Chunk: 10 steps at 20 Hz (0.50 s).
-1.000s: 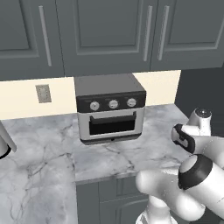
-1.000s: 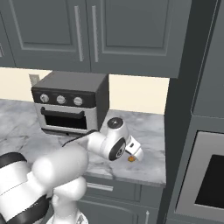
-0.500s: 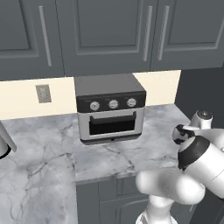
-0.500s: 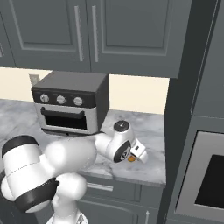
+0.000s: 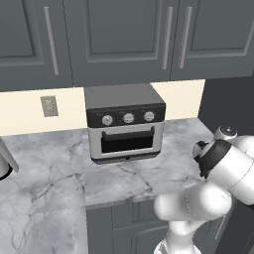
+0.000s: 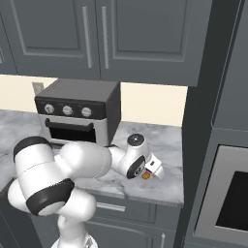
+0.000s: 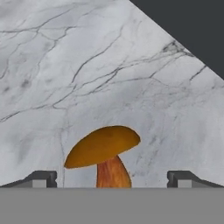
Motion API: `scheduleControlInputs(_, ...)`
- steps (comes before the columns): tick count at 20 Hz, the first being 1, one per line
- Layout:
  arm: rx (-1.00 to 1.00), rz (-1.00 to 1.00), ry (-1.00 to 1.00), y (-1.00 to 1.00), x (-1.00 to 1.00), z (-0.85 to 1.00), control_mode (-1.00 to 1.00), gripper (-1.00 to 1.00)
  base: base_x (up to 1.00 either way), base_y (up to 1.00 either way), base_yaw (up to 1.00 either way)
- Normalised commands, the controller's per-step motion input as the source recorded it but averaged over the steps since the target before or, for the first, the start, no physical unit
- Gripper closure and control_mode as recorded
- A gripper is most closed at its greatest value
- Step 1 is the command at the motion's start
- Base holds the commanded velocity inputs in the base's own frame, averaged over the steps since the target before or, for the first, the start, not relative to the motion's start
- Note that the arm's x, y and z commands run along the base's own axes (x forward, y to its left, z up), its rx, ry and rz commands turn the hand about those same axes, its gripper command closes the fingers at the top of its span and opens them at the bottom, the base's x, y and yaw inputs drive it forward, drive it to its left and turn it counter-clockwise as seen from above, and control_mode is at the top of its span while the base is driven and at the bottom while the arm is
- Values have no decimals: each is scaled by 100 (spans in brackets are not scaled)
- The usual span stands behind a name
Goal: Place the mushroom in the correct fridge rack based on whether it is a fruit or vegetable. Finally, close the fridge door.
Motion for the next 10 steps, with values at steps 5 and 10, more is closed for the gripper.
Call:
scheduleControlInputs(5, 0, 0, 0, 0, 12, -18, -100, -100, 0, 0, 0)
scheduleControlInputs(10, 0, 0, 0, 0, 12, -19, -100, -100, 0, 0, 0)
